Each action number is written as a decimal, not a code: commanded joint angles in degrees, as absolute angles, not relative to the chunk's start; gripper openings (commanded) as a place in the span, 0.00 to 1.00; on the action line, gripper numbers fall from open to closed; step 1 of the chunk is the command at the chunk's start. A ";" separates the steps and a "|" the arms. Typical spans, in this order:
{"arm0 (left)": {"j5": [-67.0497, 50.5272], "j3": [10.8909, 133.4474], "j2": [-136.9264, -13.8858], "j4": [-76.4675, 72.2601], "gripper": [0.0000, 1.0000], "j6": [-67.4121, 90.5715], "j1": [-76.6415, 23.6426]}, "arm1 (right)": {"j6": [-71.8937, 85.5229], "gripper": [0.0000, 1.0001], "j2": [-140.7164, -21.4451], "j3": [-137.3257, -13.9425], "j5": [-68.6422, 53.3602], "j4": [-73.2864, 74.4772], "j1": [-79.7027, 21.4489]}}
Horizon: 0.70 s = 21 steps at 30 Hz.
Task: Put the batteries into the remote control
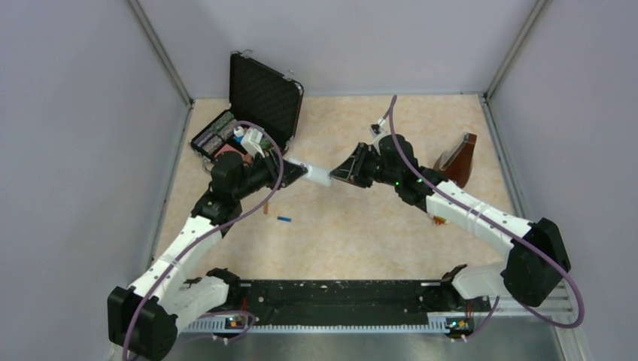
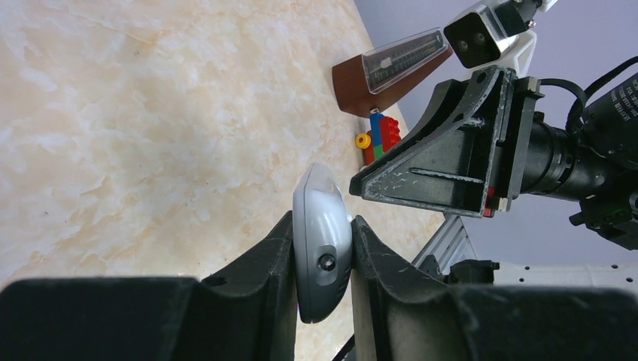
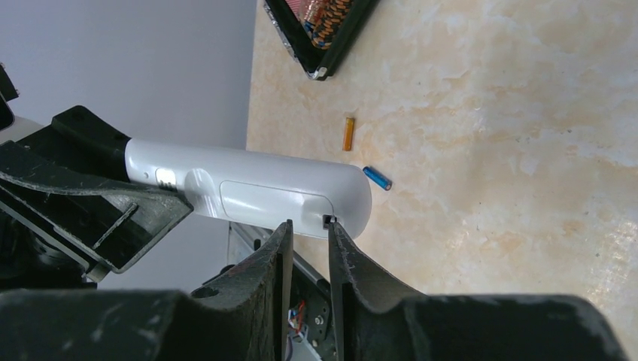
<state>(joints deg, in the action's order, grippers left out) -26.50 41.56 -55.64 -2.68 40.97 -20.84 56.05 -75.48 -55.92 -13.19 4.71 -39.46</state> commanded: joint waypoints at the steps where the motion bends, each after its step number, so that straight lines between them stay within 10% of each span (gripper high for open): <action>1: -27.92 41.80 -54.29 -7.34 0.00 41.13 -21.08 | 56.66 0.24 -76.18 -58.20 -13.70 3.24 -39.18; 21: -29.44 41.63 -54.77 -8.87 0.00 42.00 -21.02 | 57.41 0.26 -77.81 -58.72 -14.54 2.30 -39.20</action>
